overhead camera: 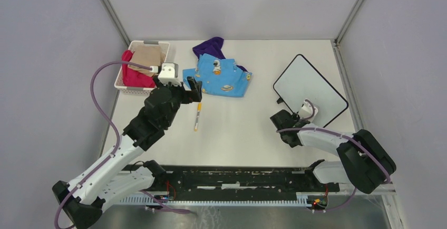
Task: Write a sentence on the whiteboard
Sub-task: Move the whiteboard to the center of the board.
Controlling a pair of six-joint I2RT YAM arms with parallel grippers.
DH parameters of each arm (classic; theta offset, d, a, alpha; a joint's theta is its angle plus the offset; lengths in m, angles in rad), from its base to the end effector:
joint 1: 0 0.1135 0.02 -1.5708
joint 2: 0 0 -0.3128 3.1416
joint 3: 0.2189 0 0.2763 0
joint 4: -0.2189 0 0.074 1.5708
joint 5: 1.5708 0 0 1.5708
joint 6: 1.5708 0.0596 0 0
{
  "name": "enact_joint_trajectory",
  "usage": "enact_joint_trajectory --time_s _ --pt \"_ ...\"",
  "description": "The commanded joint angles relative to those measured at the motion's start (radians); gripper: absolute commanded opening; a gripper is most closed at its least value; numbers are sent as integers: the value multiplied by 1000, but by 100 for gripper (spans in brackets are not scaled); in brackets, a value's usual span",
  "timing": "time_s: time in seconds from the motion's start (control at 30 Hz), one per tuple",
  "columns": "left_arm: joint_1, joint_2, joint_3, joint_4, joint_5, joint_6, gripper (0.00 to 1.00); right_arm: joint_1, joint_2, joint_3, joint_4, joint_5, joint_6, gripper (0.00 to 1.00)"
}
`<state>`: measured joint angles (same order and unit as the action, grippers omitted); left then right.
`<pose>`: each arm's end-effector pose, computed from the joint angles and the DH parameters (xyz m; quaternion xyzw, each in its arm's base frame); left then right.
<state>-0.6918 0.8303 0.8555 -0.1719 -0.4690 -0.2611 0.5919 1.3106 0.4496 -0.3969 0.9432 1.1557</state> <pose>0.1734 -0.1087 0.3926 0.0090 0.7517 -0.1352 0.6454 0.1882 0.0684 0.1466 0.3128 0.8255 -0.1816 0.4332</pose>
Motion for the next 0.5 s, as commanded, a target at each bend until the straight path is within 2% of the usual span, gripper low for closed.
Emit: enact_joint_trajectory --time_s 0.0,0.27,0.47 --pt "-3 1 30 23 -13 -24 98 -11 -5 -30 44 20 -24 24" --pt "-3 10 32 23 -2 -29 98 -5 -56 -65 118 -13 -195 2" --pt "-3 23 41 16 -7 -20 98 46 -98 -128 279 -89 -424 0"
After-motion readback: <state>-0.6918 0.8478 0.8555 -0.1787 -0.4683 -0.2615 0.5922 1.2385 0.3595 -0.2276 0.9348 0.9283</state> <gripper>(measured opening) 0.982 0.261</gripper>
